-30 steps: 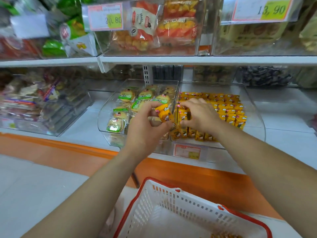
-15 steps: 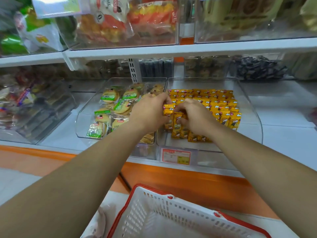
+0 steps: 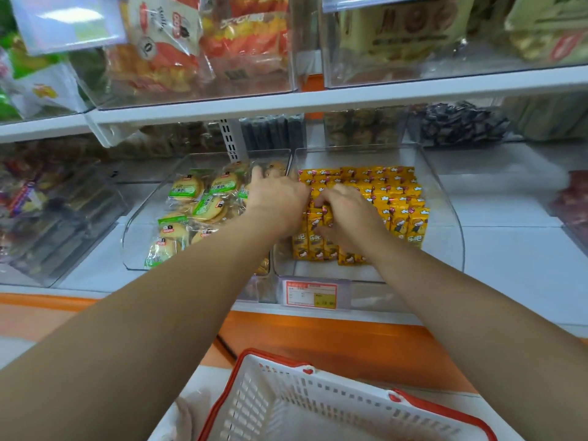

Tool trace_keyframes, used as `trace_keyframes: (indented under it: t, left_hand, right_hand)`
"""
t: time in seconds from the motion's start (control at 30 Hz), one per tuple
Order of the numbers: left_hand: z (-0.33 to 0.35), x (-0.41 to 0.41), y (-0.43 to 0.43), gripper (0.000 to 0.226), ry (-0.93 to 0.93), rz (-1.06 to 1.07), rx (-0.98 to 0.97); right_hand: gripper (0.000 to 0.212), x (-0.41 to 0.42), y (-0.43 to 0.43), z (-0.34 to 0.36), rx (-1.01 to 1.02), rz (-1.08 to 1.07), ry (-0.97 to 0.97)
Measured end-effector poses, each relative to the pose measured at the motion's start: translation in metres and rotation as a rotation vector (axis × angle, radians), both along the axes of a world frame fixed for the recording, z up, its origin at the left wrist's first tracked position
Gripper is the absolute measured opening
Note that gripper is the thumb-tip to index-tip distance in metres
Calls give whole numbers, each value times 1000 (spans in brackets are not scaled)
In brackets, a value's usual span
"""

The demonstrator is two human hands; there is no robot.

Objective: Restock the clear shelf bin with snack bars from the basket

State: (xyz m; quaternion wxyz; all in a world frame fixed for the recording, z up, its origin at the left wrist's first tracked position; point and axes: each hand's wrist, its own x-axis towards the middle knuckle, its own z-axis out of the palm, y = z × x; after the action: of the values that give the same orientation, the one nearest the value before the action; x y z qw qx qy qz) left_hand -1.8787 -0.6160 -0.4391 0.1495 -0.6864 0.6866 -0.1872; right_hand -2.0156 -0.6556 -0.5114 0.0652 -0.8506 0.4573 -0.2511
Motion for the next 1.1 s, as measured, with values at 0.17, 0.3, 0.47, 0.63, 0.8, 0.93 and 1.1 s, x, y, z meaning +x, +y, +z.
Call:
trace_keyframes:
  t: [0.17,0.3,0.47,0.63,0.8,0.93,1.1]
  left_hand:
    - [6,8,14,64,229,-43,-12]
    - [-3,33,69,77,715,-80,-223]
    - [-40,43,122,72,973,115,-94]
    - [-52,37,127,36,986,64,-97]
    - [-54,35,128,28,890,37,-184]
    - [-51,37,129,30,906,27,-128]
    - [-33,38,146,45,977,-26,-228]
  right_hand:
    - [50,-1,5,4,-52,-11,60]
    - [64,-3,3,13,-151,48,58]
    - [106,24,2,9,-32,20,304]
    - [101,30,-7,-2,-32,-16,456]
    - [100,41,-8,-6,-83,-67,465]
    - [101,40,-3,-1,-62,-58,498]
    - [86,30,30,38,4,-48,368]
